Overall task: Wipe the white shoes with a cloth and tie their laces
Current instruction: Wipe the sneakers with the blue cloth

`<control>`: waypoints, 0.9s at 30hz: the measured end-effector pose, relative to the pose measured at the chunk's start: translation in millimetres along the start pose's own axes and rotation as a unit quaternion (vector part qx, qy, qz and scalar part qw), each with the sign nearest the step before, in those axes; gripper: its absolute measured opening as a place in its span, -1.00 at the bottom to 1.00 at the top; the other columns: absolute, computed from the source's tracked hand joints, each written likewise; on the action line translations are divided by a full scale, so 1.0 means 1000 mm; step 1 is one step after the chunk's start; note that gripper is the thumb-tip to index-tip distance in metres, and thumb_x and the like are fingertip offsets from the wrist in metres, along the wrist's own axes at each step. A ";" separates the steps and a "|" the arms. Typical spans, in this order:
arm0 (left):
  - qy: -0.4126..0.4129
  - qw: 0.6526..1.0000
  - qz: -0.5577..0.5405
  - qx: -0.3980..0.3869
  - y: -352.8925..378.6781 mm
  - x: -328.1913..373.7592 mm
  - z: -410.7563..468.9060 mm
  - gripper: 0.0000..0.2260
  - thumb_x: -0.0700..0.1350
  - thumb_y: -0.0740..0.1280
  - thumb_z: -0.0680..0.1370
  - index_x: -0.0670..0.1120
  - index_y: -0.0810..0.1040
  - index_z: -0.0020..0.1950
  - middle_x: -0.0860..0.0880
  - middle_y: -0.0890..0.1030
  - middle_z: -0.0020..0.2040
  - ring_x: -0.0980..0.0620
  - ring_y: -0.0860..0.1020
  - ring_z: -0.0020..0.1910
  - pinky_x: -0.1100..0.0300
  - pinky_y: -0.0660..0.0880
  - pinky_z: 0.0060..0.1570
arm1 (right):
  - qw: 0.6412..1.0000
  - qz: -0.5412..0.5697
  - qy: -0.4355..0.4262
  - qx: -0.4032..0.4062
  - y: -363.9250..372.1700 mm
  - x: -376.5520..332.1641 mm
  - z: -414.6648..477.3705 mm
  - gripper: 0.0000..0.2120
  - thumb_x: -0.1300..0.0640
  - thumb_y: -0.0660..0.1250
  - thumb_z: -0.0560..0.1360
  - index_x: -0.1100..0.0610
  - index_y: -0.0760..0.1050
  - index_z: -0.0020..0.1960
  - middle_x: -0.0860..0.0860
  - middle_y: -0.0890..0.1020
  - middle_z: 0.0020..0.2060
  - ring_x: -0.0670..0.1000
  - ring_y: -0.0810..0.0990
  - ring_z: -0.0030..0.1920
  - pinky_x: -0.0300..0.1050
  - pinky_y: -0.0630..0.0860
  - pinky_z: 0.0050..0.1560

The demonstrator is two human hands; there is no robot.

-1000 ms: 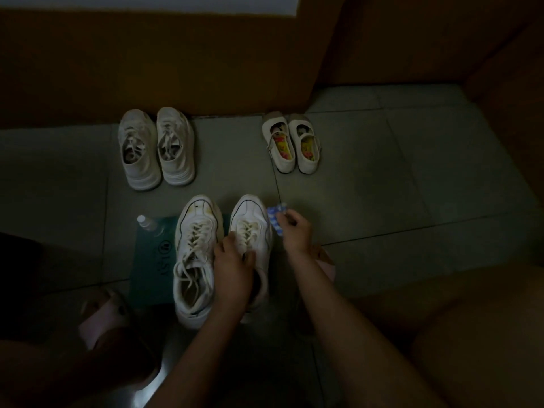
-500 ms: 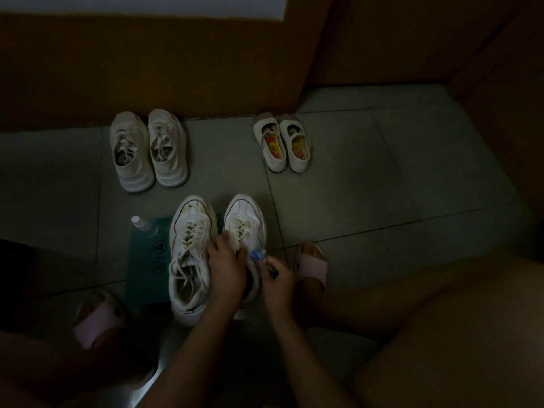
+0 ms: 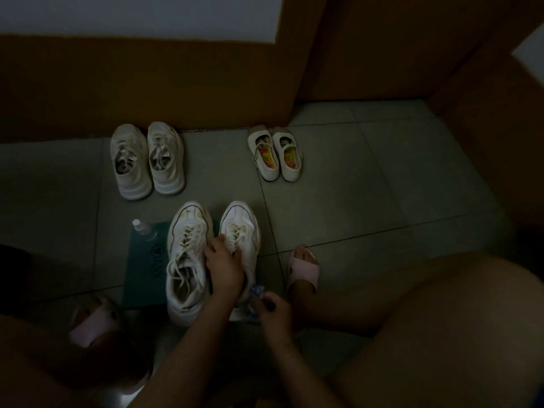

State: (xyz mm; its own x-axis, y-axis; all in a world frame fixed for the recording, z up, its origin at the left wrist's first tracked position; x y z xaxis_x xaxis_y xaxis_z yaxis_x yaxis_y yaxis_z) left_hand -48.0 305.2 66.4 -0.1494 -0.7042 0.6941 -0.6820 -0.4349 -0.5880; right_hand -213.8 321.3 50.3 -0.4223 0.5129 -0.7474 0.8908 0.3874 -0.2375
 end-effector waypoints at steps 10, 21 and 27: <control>0.081 0.988 -0.126 0.042 -0.044 0.034 -0.006 -0.63 -0.05 0.23 0.59 -0.15 0.36 0.37 -0.18 0.41 0.33 -0.11 0.41 0.30 -0.01 0.38 0.28 | 0.960 0.277 0.000 0.036 -0.029 -0.097 0.009 -0.83 0.22 0.36 0.47 0.16 0.50 0.06 0.02 0.62 -0.09 -0.04 0.62 -0.10 -0.19 0.59 -0.12; -0.041 0.893 -0.425 -0.144 -0.053 0.032 0.007 -0.86 -0.09 0.29 0.55 -0.13 0.59 -0.07 -0.12 0.63 -0.16 -0.03 0.60 -0.17 0.21 0.55 -0.21 | 0.984 0.125 -0.111 -0.054 0.040 -0.143 0.019 -0.86 0.10 0.26 0.55 0.10 0.58 -0.09 0.08 0.66 -0.11 0.01 0.64 -0.10 -0.19 0.57 -0.08; -0.032 0.908 -0.412 -0.073 -0.084 0.005 0.043 -0.63 0.03 0.40 0.46 -0.28 0.52 0.01 -0.15 0.57 -0.24 0.04 0.54 -0.33 0.33 0.45 -0.41 | 0.988 -0.124 -0.095 0.007 0.041 -0.103 0.047 -0.20 -0.19 0.39 0.38 0.01 0.13 0.49 0.02 0.24 0.45 0.07 0.25 0.44 0.06 0.30 0.38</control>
State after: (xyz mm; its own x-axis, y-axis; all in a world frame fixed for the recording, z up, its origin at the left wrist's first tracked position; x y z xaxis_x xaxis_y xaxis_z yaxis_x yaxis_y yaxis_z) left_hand 39.7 314.2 101.1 0.4932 -0.2069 0.8449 -0.6319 -0.7527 0.1846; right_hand -126.3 248.1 88.4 -0.5902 0.2491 -0.7679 0.7665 0.4715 -0.4361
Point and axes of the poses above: each hand's wrist, its own z-axis towards the middle knuckle, its own y-axis out of the palm, x = y × z, the point moved 9 cm from there along z, towards the middle knuckle
